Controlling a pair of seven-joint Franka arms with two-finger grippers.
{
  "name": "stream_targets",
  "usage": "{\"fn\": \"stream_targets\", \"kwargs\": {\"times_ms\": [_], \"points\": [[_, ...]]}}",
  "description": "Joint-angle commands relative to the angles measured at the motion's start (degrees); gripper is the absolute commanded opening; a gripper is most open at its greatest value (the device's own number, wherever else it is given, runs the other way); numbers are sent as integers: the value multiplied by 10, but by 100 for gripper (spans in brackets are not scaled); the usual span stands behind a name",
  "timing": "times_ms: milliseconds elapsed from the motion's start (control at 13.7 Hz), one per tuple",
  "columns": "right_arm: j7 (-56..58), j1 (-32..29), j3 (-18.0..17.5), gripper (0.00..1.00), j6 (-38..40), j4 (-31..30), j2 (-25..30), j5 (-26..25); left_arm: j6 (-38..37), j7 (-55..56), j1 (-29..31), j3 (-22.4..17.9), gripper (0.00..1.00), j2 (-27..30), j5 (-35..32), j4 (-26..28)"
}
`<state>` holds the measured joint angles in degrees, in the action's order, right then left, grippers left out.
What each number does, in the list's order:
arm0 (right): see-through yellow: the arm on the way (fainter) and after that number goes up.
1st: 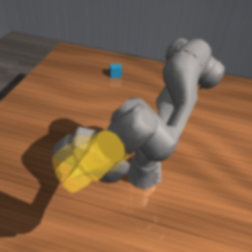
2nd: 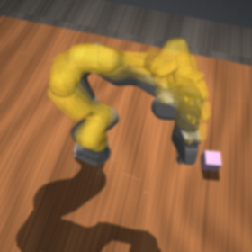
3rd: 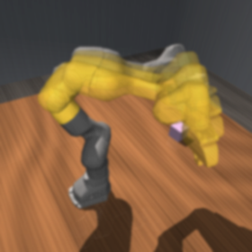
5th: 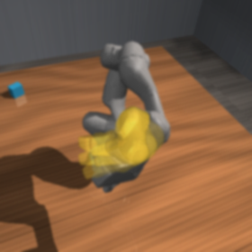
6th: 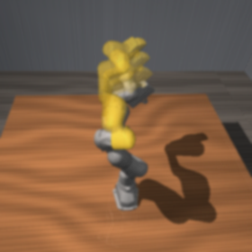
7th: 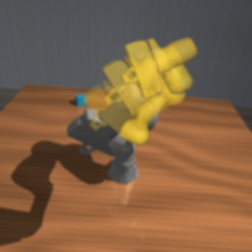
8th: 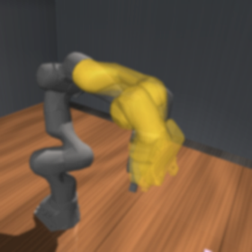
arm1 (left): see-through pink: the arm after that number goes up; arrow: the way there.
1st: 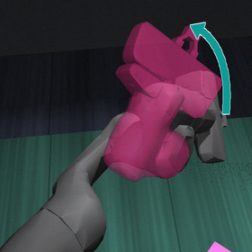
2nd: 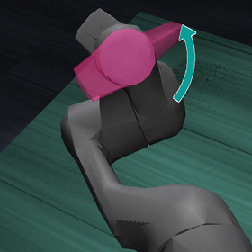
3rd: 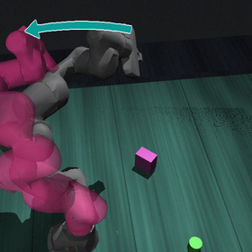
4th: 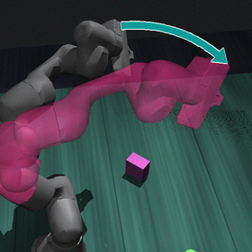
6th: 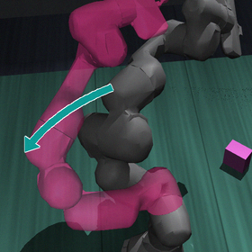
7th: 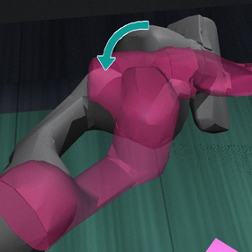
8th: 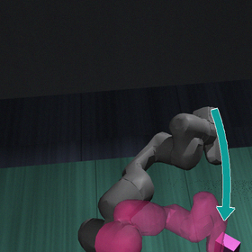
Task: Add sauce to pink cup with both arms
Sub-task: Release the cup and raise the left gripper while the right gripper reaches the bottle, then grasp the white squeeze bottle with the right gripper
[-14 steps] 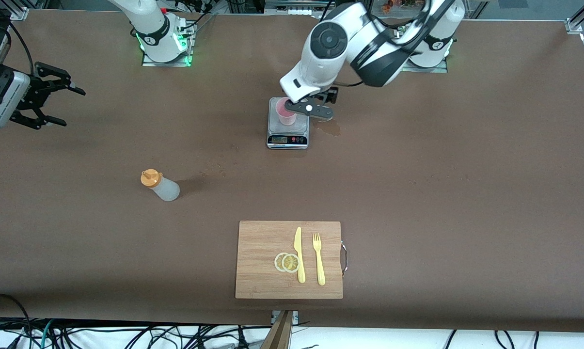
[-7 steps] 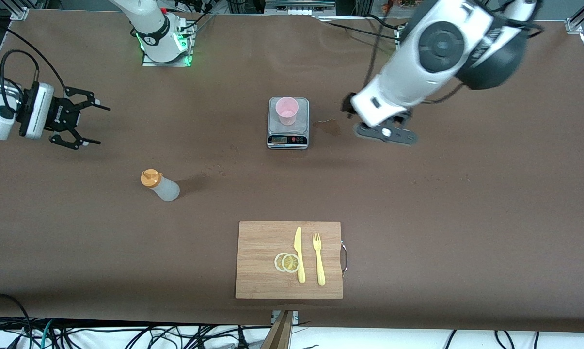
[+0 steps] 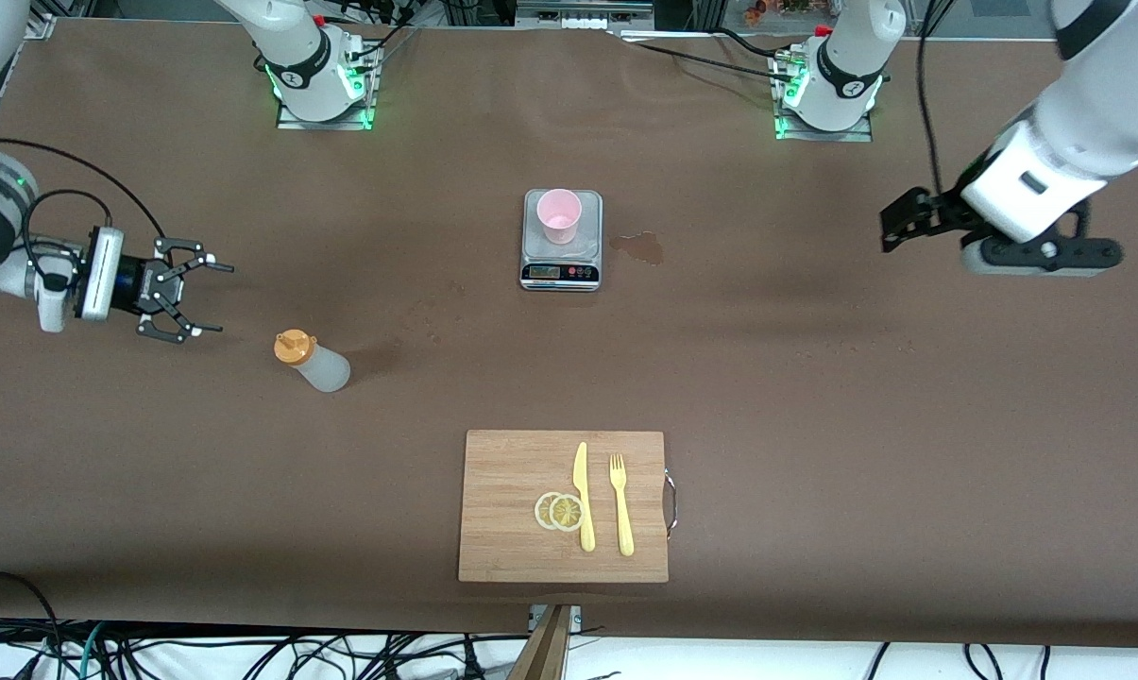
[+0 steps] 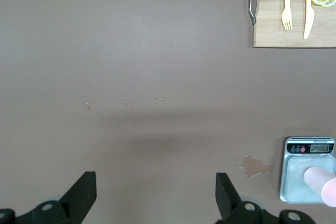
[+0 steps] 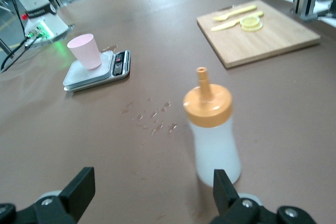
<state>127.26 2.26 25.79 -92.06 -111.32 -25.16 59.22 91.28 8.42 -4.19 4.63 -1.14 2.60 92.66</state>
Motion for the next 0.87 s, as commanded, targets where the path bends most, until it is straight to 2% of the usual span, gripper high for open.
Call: {"fn": "stream_targets", "kwargs": {"times_ms": [0, 364, 728, 801], "points": [[62, -14, -6, 100, 70, 94, -115, 65, -1, -43, -4, -21, 100, 10, -11, 16], [117, -18, -59, 100, 73, 116, -167, 118, 0, -43, 8, -22, 100, 11, -12, 10], [141, -20, -83, 100, 73, 128, -188, 142, 16, -44, 23, -20, 100, -5, -10, -2], [159, -20, -86, 100, 73, 128, -196, 163, 16, -44, 22, -20, 100, -8, -12, -11]]}}
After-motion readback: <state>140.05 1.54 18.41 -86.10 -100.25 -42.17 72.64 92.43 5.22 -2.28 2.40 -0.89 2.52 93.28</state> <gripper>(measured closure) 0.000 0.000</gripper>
